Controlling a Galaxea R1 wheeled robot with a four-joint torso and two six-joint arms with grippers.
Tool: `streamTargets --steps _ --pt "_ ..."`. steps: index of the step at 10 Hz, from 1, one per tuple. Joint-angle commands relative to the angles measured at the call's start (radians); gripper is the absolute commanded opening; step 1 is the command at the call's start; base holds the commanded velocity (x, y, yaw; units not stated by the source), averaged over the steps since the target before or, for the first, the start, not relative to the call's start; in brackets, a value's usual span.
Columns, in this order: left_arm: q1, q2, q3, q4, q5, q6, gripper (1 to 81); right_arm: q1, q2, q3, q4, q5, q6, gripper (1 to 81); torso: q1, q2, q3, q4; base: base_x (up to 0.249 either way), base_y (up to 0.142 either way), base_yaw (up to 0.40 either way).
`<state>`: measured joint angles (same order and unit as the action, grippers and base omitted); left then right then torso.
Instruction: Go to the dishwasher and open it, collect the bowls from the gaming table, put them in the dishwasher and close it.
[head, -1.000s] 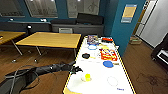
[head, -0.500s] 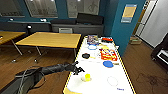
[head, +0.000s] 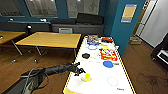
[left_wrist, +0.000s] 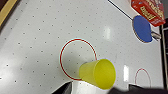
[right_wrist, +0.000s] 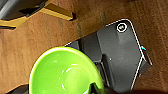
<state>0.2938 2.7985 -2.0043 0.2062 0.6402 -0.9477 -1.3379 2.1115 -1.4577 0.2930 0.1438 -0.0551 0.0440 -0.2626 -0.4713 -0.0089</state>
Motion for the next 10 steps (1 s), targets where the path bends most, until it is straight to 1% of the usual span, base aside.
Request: streamTargets --steps 1,3,4,5,6,7,8,9,10 --pt "-0.163 0.016 0.007 0.012 0.044 -0.006 81.1 0.045 -0.049 0.031 -0.02 -0.066 -0.003 1.0 0.0 0.0 0.0 0.0 0.0 0.0 0.0" --pt "-0.163 0.027 0.007 0.012 0.044 -0.006 81.1 0.045 -0.052 0.031 -0.02 -0.066 -0.006 1.0 0.0 0.0 -0.036 0.0 0.0 0.0 0.0" --pt "-0.164 0.032 0.007 0.013 0.045 -0.006 81.1 0.045 -0.052 0.033 -0.02 -0.066 -0.008 1.0 0.0 0.0 -0.046 0.0 0.0 0.0 0.0" --pt "-0.163 0.032 0.007 0.013 0.045 -0.006 81.1 0.045 -0.052 0.033 -0.02 -0.066 -0.009 1.0 0.0 0.0 -0.073 0.0 0.0 0.0 0.0" --pt "-0.163 0.03 0.007 0.012 0.044 -0.006 81.1 0.045 -0.052 0.034 -0.02 -0.066 -0.009 1.0 0.0 0.0 -0.041 0.0 0.0 0.0 0.0" --pt "-0.164 0.032 0.002 0.012 0.044 -0.006 81.1 0.045 -0.054 0.034 -0.02 -0.066 -0.009 1.0 0.0 0.0 -0.056 0.0 0.0 0.0 0.0" --pt "-0.164 0.035 -0.008 0.007 0.044 -0.008 81.1 0.045 -0.055 0.034 -0.02 -0.066 -0.008 1.0 0.001 0.001 -0.063 0.0 0.0 0.0 0.0" --pt "-0.164 0.04 -0.022 0.004 0.042 -0.022 81.1 0.045 -0.055 0.034 -0.02 -0.066 -0.008 1.0 0.001 0.001 -0.064 0.0 0.0 0.0 0.0" --pt "-0.167 0.047 -0.038 0.006 0.042 -0.049 81.1 0.045 -0.055 0.034 -0.02 -0.066 -0.008 1.0 0.001 0.001 -0.063 0.0 0.0 0.0 0.0"
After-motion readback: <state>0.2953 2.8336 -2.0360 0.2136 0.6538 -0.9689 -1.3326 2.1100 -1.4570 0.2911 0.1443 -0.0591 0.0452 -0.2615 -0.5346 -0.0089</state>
